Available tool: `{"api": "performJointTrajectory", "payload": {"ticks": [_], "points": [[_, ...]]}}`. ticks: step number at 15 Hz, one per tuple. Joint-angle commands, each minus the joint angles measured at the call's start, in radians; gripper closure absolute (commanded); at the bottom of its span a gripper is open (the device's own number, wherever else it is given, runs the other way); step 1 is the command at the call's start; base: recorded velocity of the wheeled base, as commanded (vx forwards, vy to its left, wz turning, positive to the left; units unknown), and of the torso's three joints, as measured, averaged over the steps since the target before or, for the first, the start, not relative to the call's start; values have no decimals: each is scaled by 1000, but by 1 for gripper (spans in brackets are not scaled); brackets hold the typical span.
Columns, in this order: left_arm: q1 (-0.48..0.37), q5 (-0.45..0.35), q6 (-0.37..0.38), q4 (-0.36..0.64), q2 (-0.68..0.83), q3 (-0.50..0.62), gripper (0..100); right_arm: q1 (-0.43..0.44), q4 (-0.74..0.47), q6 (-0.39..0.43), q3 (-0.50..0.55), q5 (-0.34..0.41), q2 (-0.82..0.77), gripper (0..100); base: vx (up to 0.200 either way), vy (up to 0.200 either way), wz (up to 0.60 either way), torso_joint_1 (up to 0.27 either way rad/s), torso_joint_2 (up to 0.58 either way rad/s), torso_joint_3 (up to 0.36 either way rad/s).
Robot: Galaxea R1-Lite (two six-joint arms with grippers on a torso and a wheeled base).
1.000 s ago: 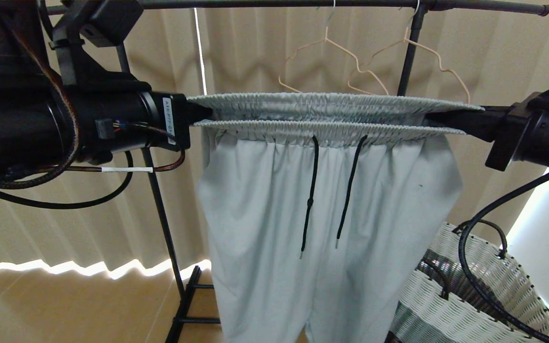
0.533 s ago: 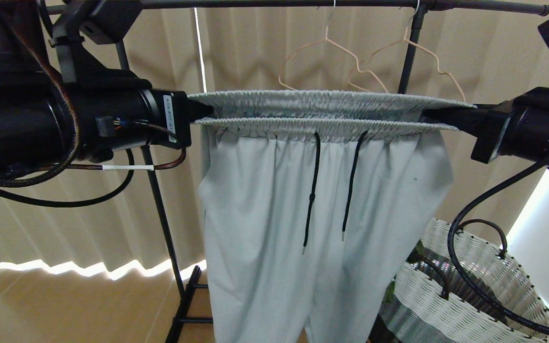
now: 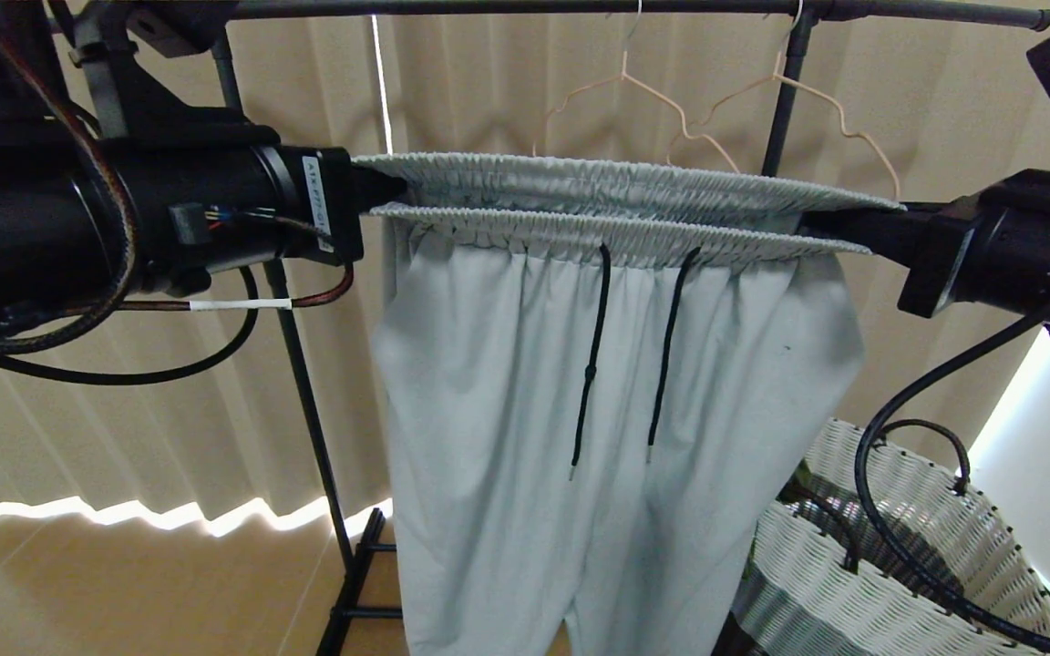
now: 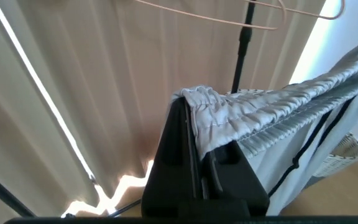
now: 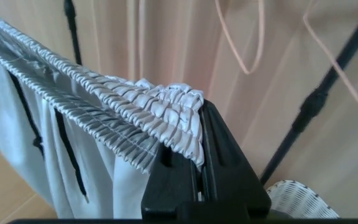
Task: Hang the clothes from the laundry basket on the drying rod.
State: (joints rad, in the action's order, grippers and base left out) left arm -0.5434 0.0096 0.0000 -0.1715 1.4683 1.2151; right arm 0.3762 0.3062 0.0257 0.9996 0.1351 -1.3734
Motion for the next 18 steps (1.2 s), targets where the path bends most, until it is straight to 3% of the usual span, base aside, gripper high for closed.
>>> {"api": "performJointTrajectory", "payload": {"ticks": [1,8,12,18], "points": [[-18,1,-2,0,-6,-9,100,21,-4,0,-2,1,-3,0,0,0,0,0,0,0],[13,3,6,0,3,-23,100,52,7,-15,-73,11,31,0,0,0,0,0,0,0],[54,9,51,-2,3,-60,100,66,5,-15,-110,184,109,0,0,0,0,0,0,0],[122,9,51,-2,4,-83,100,53,4,-12,-133,190,140,0,0,0,0,0,0,0]]}}
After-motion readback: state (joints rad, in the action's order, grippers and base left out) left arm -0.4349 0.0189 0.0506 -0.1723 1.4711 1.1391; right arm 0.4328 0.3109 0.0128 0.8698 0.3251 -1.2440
